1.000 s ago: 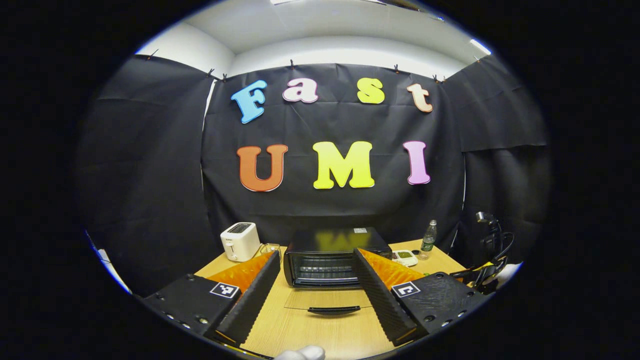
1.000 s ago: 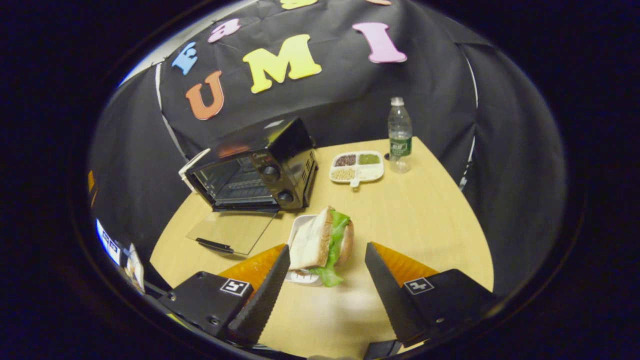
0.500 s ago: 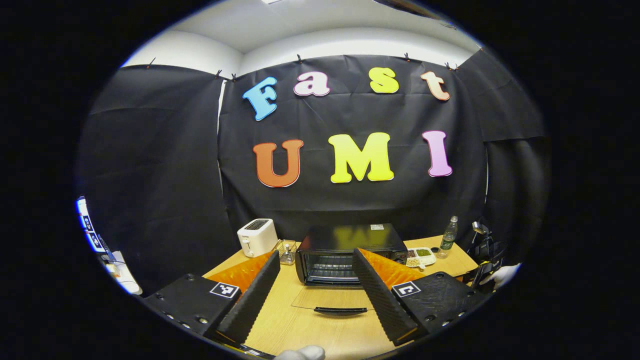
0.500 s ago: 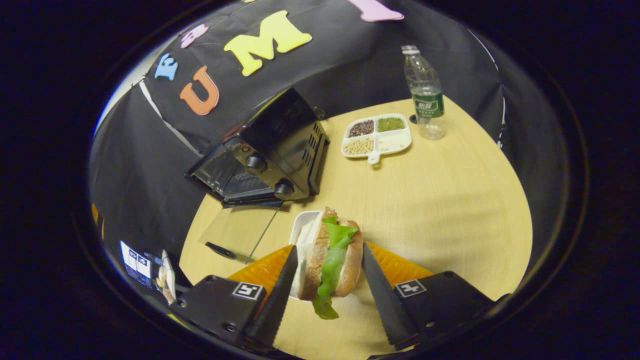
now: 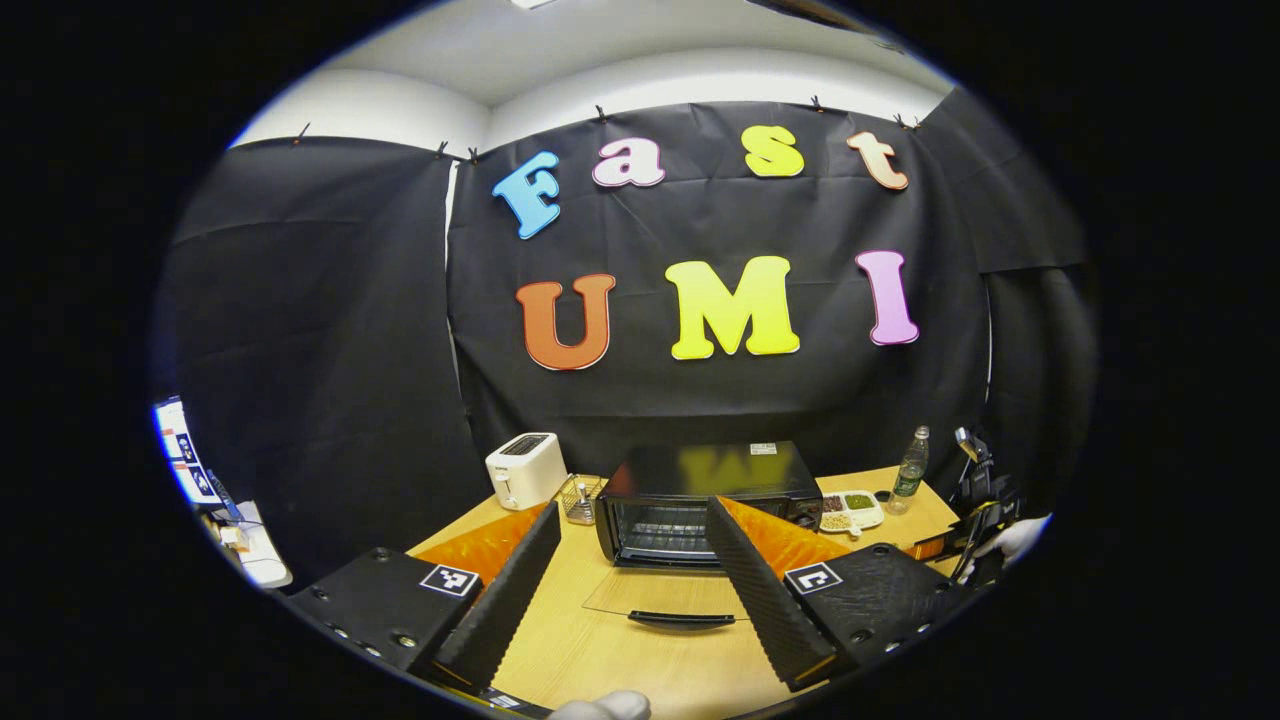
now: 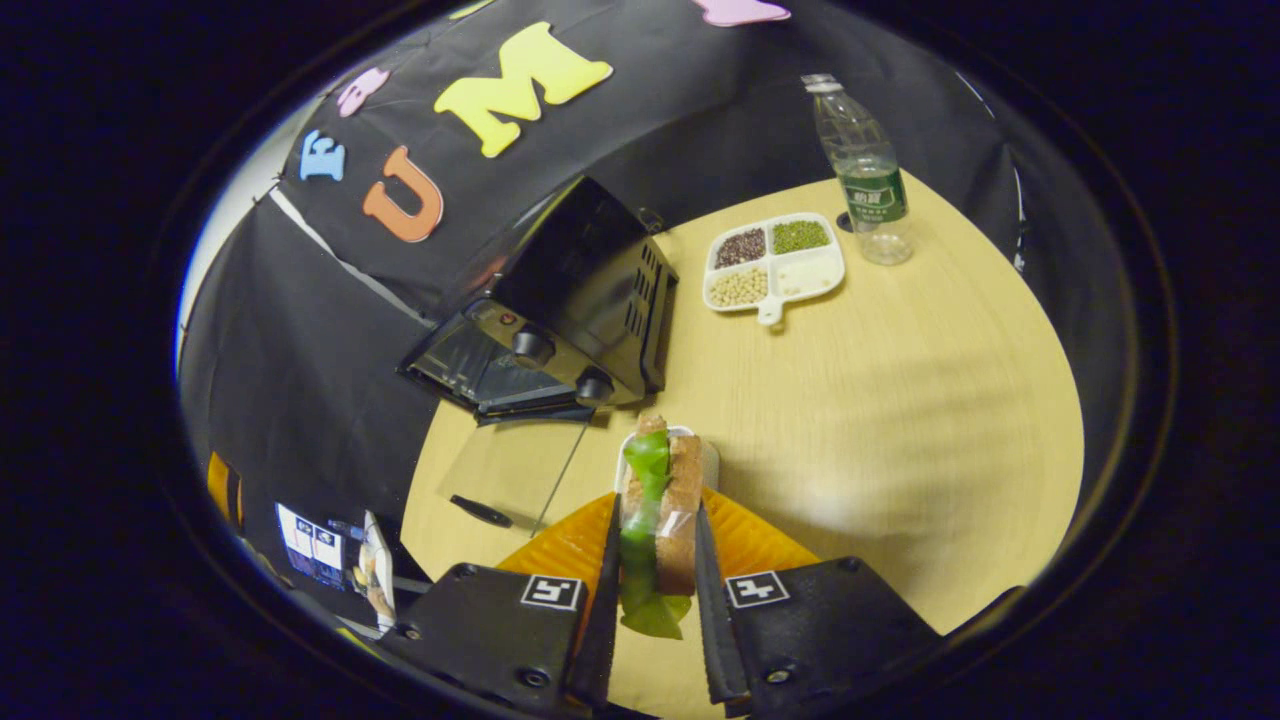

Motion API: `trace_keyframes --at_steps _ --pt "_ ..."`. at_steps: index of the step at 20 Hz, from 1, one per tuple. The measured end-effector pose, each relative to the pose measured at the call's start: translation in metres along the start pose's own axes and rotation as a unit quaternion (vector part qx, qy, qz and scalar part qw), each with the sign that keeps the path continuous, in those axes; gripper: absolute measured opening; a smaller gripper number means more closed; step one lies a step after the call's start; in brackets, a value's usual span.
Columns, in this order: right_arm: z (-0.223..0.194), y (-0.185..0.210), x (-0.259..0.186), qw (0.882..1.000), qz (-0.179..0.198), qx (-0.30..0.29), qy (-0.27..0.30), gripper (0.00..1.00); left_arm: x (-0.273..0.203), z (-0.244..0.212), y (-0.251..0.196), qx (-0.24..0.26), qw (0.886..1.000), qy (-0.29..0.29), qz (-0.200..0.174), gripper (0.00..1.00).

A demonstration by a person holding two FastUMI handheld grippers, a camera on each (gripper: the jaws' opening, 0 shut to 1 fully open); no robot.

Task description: Open the electric oven with the left hand, put the food in, and close the electric oven.

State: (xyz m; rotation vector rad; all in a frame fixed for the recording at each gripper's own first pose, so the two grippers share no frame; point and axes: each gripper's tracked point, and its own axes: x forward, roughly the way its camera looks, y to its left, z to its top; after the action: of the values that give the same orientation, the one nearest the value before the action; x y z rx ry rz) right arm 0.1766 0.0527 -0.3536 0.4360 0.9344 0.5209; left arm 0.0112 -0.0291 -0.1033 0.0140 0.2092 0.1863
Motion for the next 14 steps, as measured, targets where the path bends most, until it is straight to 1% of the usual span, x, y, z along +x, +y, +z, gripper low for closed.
trace_keyframes --at_steps 1,2,3,5,8,11,14 --pt "0.004 0.007 -0.005 1.0 0.001 -0.004 -0.012 0.39 0.001 0.0 0.002 0.002 1.0 -0.002 -0.006 0.95" --pt "0.009 0.017 -0.011 1.0 0.001 -0.005 -0.024 0.3 0.002 -0.001 0.005 0.003 1.0 -0.004 -0.012 0.95" --pt "0.014 0.027 -0.016 0.999 0.0 -0.005 -0.037 0.39 0.003 -0.002 0.006 0.004 1.0 -0.006 -0.024 0.95" --pt "0.02 0.049 -0.023 0.998 -0.003 0.002 -0.066 0.39 0.004 -0.001 0.01 0.01 0.999 -0.011 -0.043 0.95" --pt "0.022 0.091 -0.024 0.994 0.01 0.023 -0.102 0.39 0.005 -0.004 0.019 0.01 0.997 -0.013 -0.071 0.95" --pt "0.013 0.126 -0.013 0.991 0.015 0.039 -0.131 0.39 0.005 -0.01 0.028 0.009 0.995 -0.01 -0.098 0.95" --pt "0.006 0.155 0.009 0.985 0.021 0.068 -0.156 0.39 0.008 -0.012 0.035 0.003 0.993 -0.006 -0.121 0.95"
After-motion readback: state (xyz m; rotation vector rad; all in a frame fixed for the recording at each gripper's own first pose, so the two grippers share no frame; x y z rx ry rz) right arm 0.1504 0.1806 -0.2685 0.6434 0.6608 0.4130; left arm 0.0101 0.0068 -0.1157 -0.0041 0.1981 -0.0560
